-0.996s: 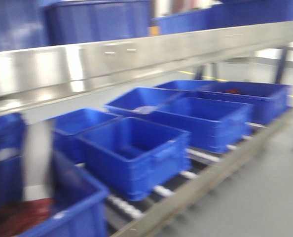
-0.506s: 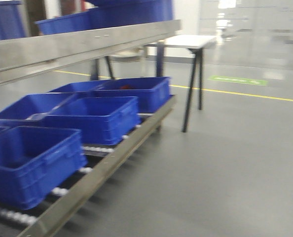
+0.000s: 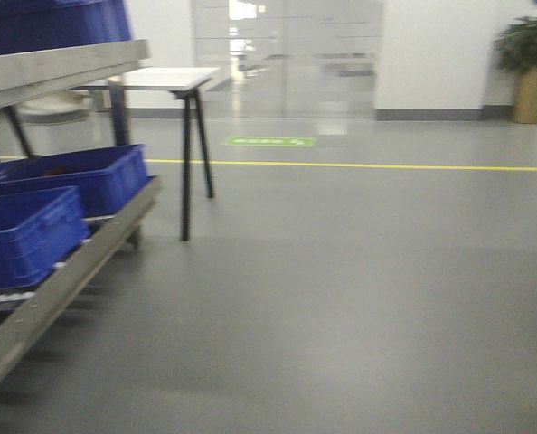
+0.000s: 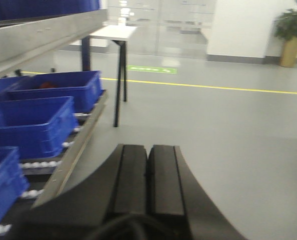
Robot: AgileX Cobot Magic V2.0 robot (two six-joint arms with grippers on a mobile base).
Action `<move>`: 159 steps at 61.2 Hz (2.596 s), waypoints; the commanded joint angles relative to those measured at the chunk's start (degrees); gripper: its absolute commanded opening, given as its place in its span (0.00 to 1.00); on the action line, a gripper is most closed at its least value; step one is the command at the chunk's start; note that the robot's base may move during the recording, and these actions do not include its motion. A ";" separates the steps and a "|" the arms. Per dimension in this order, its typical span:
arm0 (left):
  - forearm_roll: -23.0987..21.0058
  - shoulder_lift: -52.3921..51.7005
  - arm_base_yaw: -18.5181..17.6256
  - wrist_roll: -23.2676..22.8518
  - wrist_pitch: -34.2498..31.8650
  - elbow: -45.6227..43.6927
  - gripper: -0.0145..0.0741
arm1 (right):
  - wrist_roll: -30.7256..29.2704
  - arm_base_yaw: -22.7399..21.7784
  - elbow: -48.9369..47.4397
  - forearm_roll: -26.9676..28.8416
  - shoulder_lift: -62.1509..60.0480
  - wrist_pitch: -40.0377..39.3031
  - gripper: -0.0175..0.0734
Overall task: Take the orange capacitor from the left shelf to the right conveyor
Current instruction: 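Drive the base away from the shelf holding the cylinder in the right gripper, then drive the base across the room to the red-framed conveyor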
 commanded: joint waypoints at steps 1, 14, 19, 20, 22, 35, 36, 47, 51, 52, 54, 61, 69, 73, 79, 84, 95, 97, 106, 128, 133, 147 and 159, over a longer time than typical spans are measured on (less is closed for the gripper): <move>-0.13 -0.68 -0.09 -0.10 -5.19 -0.17 0.02 | -0.15 -0.38 -1.70 -0.35 0.83 -5.36 0.25; -0.13 -0.68 -0.09 -0.10 -5.19 -0.17 0.02 | -0.15 -0.38 -1.70 -0.35 0.83 -5.36 0.25; -0.13 -0.68 -0.09 -0.10 -5.19 -0.17 0.02 | -0.15 -0.38 -1.70 -0.35 0.83 -5.36 0.25; -0.13 -0.68 -0.09 -0.10 -5.19 -0.17 0.02 | -0.15 -0.38 -1.70 -0.35 0.83 -5.36 0.25; -0.13 -0.68 -0.09 -0.10 -5.19 -0.17 0.02 | -0.15 -0.38 -1.70 -0.35 0.83 -5.36 0.25; -0.13 -0.68 -0.09 -0.10 -5.19 -0.17 0.02 | -0.15 -0.38 -1.70 -0.35 0.83 -5.36 0.25; -0.13 -0.68 -0.09 -0.10 -5.19 -0.17 0.02 | -0.15 -0.38 -1.70 -0.35 0.83 -5.36 0.25; -0.13 -0.68 -0.09 -0.10 -5.19 -0.17 0.02 | -0.15 -0.38 -1.70 -0.35 0.83 -5.36 0.25; -0.13 -0.68 -0.09 -0.10 -5.19 -0.17 0.02 | -0.15 -0.38 -1.70 -0.35 0.83 -5.36 0.25; -0.13 -0.68 -0.09 -0.10 -5.19 -0.17 0.02 | -0.15 -0.38 -1.70 -0.35 0.83 -5.36 0.25; -0.13 -0.68 -0.09 -0.10 -5.19 -0.17 0.02 | -0.15 -0.38 -1.70 -0.35 0.83 -5.36 0.25; -0.13 -0.68 -0.09 -0.10 -5.19 -0.17 0.02 | -0.15 -0.38 -1.70 -0.35 0.83 -5.36 0.25; -0.13 -0.68 -0.09 -0.10 -5.19 -0.17 0.02 | -0.15 -0.38 -1.70 -0.35 0.83 -5.36 0.25; -0.13 -0.68 -0.09 -0.10 -5.19 -0.17 0.02 | -0.15 -0.38 -1.70 -0.35 0.83 -5.36 0.25; -0.13 -0.68 -0.09 -0.10 -5.19 -0.17 0.02 | -0.15 -0.38 -1.70 -0.35 0.83 -5.36 0.25; -0.13 -0.68 -0.09 -0.10 -5.19 -0.17 0.02 | -0.15 -0.38 -1.70 -0.35 0.83 -5.36 0.25; -0.13 -0.68 -0.09 -0.10 -5.19 -0.17 0.02 | -0.15 -0.38 -1.70 -0.35 0.83 -5.36 0.25; -0.13 -0.68 0.05 -0.10 -5.19 -0.17 0.02 | -0.15 -0.38 -1.70 -0.35 0.83 -5.36 0.25; -0.13 -0.68 0.84 -0.10 -5.19 -0.17 0.02 | -0.15 -0.38 -1.70 -0.35 0.83 -5.36 0.25; -0.13 -0.68 0.84 -0.10 -5.19 -0.17 0.02 | -0.15 -0.38 -1.70 -0.35 0.83 -5.36 0.25; -0.13 -0.68 0.84 -0.10 -5.19 -0.17 0.02 | -0.15 -0.38 -1.70 -0.35 0.83 -5.36 0.25; -0.13 -0.68 0.84 -0.10 -5.19 -0.17 0.02 | -0.15 -0.38 -1.70 -0.35 0.83 -5.36 0.25; -0.13 -0.68 0.84 -0.10 -5.19 -0.17 0.02 | -0.15 -0.38 -1.70 -0.35 0.83 -5.36 0.25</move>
